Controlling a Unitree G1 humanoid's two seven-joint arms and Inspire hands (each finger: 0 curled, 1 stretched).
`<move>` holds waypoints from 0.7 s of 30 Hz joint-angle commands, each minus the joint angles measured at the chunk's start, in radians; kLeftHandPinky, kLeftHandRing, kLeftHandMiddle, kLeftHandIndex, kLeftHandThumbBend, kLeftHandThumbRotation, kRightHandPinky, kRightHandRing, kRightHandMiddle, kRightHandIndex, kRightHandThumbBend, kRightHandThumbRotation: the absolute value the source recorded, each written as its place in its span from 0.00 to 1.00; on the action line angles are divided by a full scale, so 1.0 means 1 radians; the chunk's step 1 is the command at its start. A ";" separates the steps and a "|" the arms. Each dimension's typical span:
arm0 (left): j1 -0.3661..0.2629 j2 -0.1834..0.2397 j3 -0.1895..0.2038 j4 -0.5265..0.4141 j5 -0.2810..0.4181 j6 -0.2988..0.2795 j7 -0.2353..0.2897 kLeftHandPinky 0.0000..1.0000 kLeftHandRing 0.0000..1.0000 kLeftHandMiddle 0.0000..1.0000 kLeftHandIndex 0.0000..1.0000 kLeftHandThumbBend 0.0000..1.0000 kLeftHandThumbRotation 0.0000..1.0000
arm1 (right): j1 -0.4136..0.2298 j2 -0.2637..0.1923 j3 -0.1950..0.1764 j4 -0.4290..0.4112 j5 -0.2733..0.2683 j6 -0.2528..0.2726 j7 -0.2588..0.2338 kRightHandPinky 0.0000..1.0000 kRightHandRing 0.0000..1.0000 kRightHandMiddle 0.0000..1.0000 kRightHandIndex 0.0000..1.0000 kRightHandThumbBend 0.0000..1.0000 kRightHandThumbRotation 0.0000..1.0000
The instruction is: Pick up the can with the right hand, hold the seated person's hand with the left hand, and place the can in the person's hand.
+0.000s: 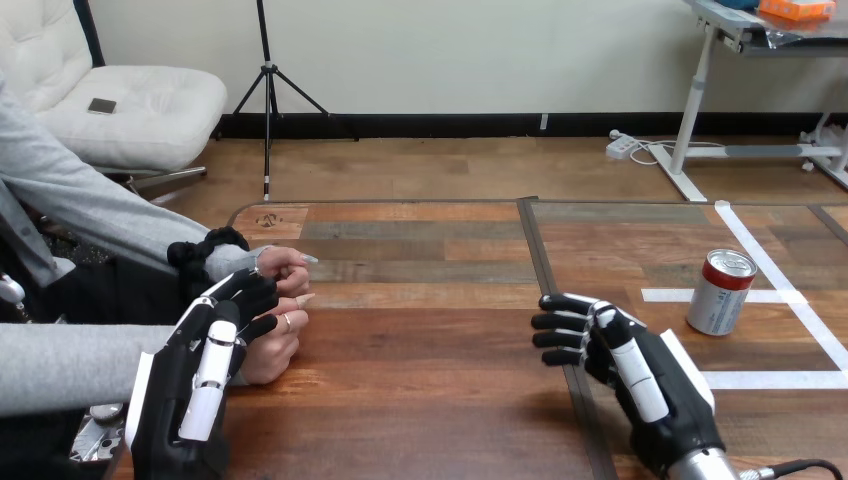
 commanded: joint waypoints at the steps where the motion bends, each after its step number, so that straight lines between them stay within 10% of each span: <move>1: -0.065 -0.003 -0.009 -0.033 -0.020 0.015 -0.020 0.80 0.81 0.78 0.76 0.22 0.71 | -0.141 -0.050 -0.032 0.004 0.011 -0.066 0.013 0.66 0.70 0.71 0.72 0.90 0.92; 21: -0.067 -0.011 -0.010 -0.034 -0.020 0.018 -0.022 0.82 0.83 0.79 0.77 0.22 0.69 | -0.293 -0.149 -0.088 0.052 0.012 -0.058 -0.029 0.62 0.69 0.69 0.72 0.87 0.91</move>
